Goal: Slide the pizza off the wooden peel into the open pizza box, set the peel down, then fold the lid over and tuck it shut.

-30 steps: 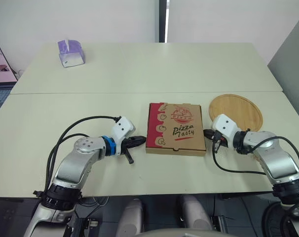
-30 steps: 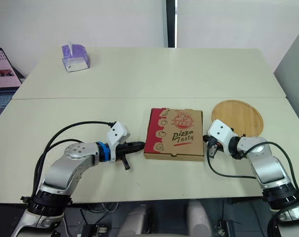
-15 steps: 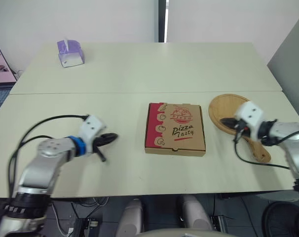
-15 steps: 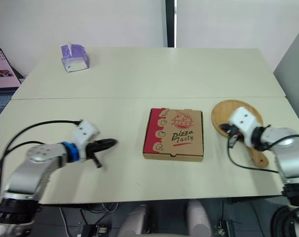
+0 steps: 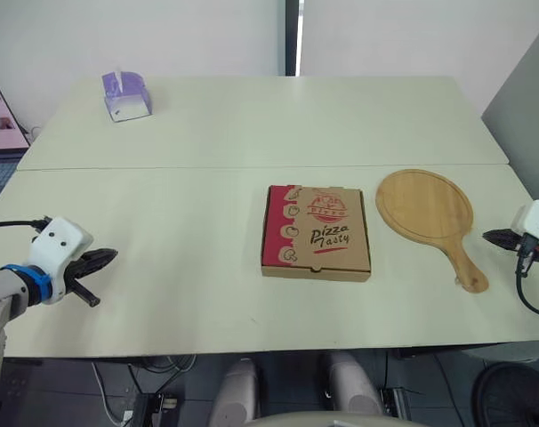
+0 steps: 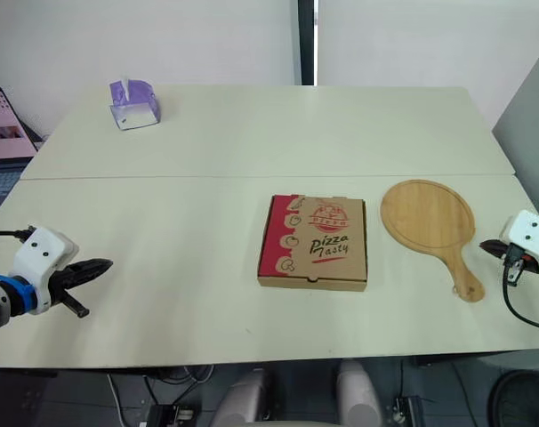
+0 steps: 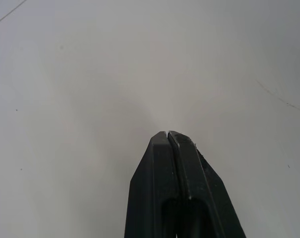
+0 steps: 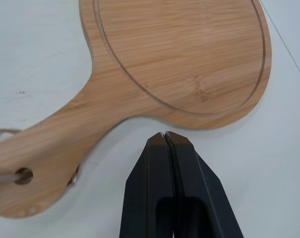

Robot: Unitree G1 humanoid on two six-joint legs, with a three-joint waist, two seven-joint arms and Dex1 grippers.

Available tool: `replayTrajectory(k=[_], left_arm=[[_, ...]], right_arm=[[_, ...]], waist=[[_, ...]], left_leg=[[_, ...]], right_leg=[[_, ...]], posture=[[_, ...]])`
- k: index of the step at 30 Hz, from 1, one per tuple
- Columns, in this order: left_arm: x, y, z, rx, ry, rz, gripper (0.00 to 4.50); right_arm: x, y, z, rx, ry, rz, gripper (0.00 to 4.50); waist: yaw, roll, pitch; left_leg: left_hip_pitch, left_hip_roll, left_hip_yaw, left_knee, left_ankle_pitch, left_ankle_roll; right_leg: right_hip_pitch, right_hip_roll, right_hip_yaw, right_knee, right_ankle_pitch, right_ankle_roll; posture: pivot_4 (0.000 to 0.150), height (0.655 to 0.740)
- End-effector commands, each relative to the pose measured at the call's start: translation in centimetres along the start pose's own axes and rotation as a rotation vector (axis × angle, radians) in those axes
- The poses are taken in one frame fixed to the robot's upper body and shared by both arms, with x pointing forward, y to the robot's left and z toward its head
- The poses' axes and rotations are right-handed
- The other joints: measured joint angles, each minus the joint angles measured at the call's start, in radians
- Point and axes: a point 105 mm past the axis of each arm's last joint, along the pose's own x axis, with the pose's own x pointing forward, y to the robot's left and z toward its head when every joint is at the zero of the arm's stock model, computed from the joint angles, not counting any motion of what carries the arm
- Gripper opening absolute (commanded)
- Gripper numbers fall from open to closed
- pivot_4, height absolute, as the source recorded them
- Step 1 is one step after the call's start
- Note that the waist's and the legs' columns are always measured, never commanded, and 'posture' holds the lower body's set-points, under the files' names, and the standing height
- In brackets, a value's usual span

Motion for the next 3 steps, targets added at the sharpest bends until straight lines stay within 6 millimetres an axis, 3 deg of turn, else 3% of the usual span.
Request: replayTrajectory(k=[1, 3], left_arm=[[-0.5, 0.46, 1.2, 0.012, -0.037, 0.032, 0.0], [-0.32, 0.22, 1.21, -0.004, -0.042, 0.021, 0.0]], right_arm=[[-1.13, -1.41, 0.24, -0.038, 0.008, -0.026, 0.03], [-1.04, -1.48, 0.09, -0.041, 0.011, -0.023, 0.03]], waist=[[0.0, 0.0, 0.0], [0.0, 0.0, 0.0]], left_leg=[[0.0, 0.0, 0.0, 0.0, 0.0, 0.0], [0.0, 0.0, 0.0, 0.0, 0.0, 0.0]], right_leg=[[0.0, 0.0, 0.0, 0.0, 0.0, 0.0], [0.0, 0.0, 0.0, 0.0, 0.0, 0.0]], posture=[[0.15, 0.74], [0.15, 0.74]])
